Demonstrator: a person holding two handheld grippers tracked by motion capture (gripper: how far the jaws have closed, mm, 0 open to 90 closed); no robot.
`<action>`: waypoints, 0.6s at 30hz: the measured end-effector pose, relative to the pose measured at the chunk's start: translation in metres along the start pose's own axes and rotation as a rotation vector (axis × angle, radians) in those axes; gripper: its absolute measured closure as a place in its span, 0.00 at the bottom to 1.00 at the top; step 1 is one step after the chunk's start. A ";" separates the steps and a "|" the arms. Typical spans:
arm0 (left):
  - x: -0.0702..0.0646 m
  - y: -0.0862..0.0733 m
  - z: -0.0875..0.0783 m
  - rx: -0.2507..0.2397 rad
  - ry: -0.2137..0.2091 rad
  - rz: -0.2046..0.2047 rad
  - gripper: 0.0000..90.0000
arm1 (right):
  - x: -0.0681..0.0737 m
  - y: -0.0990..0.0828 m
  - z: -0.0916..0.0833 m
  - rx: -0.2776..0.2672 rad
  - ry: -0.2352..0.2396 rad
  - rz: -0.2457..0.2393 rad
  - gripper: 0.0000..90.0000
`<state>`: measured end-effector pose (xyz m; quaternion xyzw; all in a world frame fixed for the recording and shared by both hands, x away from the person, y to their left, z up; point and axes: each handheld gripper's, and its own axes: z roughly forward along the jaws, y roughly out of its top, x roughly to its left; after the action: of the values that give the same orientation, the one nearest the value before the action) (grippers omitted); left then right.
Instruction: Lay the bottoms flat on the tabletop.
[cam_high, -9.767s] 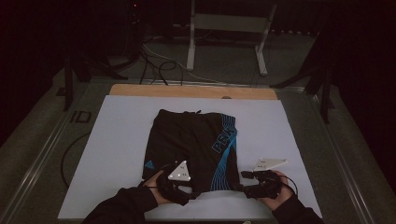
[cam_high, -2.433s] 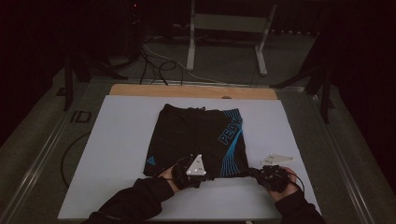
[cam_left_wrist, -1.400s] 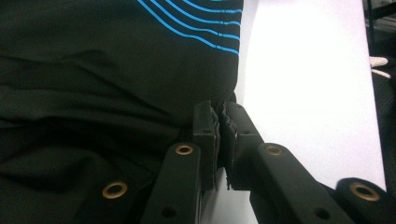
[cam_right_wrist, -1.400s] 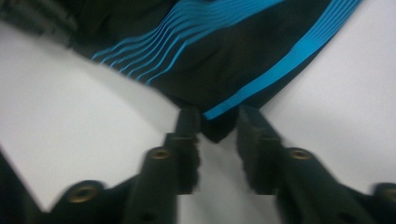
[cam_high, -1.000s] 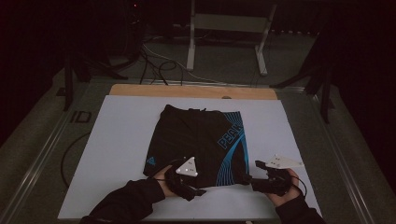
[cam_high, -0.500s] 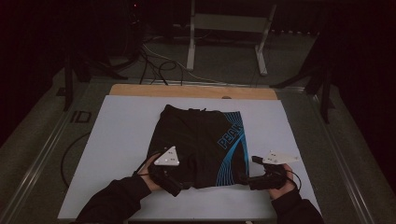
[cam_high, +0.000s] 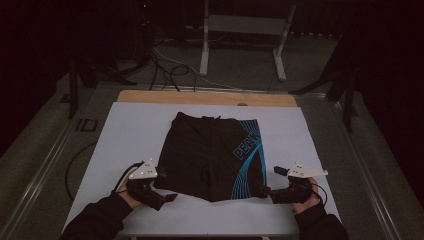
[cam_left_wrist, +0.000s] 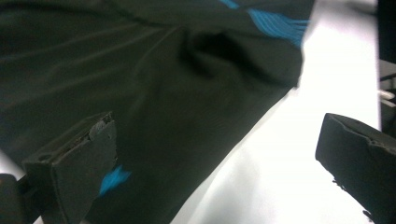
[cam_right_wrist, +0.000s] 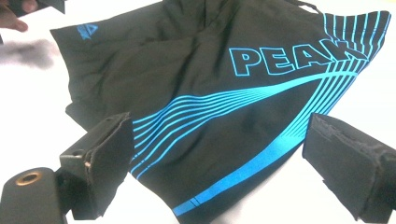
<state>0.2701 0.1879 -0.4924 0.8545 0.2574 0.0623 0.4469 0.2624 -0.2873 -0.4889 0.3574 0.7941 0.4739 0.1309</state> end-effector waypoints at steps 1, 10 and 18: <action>0.001 -0.002 -0.002 0.002 0.002 -0.009 0.00 | 0.001 0.000 0.000 -0.007 0.002 -0.006 0.10; 0.006 -0.026 -0.027 -0.015 0.031 -0.034 0.00 | 0.002 -0.005 0.004 0.001 0.018 -0.036 0.10; 0.018 -0.042 -0.041 -0.060 0.038 -0.086 0.00 | 0.001 -0.010 0.008 -0.021 0.044 -0.058 0.10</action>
<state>0.2558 0.2470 -0.5036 0.8273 0.3007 0.0671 0.4697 0.2614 -0.2840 -0.5018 0.3223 0.8018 0.4859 0.1310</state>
